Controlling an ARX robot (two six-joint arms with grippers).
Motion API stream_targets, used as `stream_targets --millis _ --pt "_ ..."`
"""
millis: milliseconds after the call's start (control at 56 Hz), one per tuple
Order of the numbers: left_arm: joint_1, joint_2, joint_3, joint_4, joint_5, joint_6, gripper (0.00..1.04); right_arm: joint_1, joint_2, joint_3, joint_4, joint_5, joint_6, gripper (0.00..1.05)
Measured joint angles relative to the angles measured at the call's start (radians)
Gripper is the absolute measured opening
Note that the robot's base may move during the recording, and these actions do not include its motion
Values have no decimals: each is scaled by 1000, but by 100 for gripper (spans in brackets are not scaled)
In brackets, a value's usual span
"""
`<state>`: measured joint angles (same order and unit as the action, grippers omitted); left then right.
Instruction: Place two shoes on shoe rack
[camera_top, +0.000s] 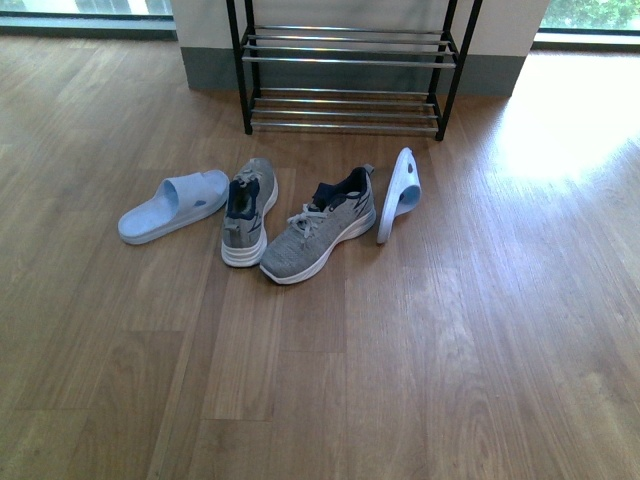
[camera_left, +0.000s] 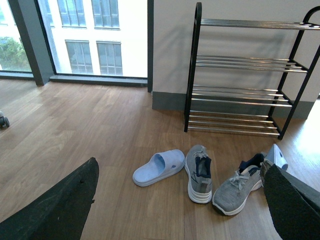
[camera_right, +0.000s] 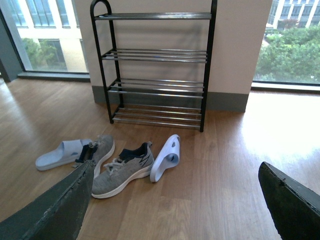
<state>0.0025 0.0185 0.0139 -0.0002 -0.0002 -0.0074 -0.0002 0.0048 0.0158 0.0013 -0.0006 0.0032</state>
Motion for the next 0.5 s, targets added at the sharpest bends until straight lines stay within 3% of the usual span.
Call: stream_targets --millis 500 --pt "0 0 0 0 0 0 95 0 0 0 0 0 0 95"
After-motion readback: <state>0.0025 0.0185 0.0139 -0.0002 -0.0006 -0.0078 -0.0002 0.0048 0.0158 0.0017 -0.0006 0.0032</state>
